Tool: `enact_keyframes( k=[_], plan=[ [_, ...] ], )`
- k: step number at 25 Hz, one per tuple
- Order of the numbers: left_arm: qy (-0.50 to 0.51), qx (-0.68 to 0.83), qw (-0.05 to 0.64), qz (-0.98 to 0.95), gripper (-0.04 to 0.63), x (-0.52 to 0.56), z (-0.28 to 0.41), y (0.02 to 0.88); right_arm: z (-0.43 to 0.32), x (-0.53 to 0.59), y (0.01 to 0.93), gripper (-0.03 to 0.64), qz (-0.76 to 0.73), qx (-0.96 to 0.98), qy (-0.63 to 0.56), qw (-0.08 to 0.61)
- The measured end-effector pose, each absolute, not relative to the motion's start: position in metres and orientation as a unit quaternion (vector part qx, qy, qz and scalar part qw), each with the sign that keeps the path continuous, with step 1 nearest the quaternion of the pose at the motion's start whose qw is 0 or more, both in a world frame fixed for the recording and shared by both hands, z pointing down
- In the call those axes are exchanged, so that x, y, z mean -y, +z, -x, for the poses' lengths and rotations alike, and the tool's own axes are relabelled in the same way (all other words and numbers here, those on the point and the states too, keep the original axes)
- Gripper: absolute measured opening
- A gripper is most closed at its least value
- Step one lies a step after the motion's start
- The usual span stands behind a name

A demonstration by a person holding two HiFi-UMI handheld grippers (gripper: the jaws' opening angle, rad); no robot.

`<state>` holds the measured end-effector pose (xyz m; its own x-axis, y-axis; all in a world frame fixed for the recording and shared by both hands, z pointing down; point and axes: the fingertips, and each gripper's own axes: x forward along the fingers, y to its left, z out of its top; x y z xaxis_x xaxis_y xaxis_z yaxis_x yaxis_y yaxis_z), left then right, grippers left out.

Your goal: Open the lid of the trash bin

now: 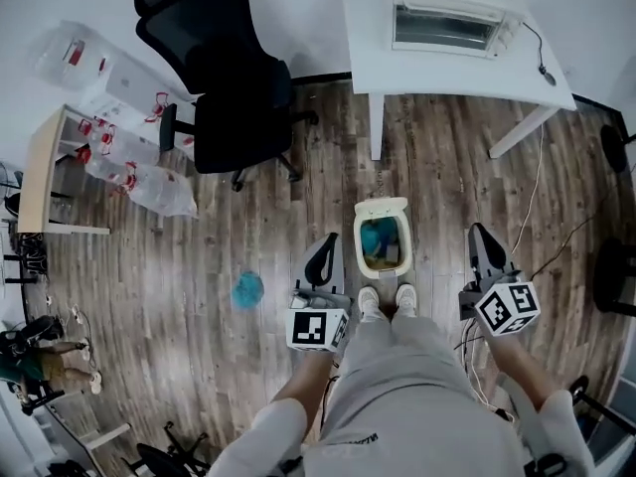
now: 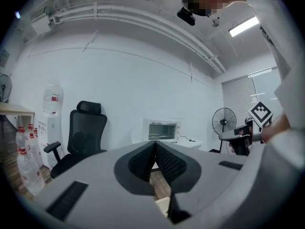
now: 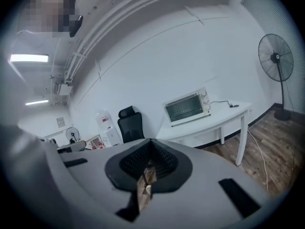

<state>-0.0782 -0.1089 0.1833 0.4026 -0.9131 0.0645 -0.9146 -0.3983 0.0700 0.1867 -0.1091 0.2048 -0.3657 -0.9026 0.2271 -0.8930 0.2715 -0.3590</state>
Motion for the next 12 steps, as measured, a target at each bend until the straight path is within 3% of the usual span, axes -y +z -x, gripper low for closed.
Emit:
enact_keyframes(
  k=[12],
  plan=[
    [-0.011, 0.538, -0.022, -0.842, -0.002, 0.101, 0.066, 0.078, -0.251, 0.09, 0.079, 0.015, 0.591, -0.788, -0.154, 0.072]
  ],
)
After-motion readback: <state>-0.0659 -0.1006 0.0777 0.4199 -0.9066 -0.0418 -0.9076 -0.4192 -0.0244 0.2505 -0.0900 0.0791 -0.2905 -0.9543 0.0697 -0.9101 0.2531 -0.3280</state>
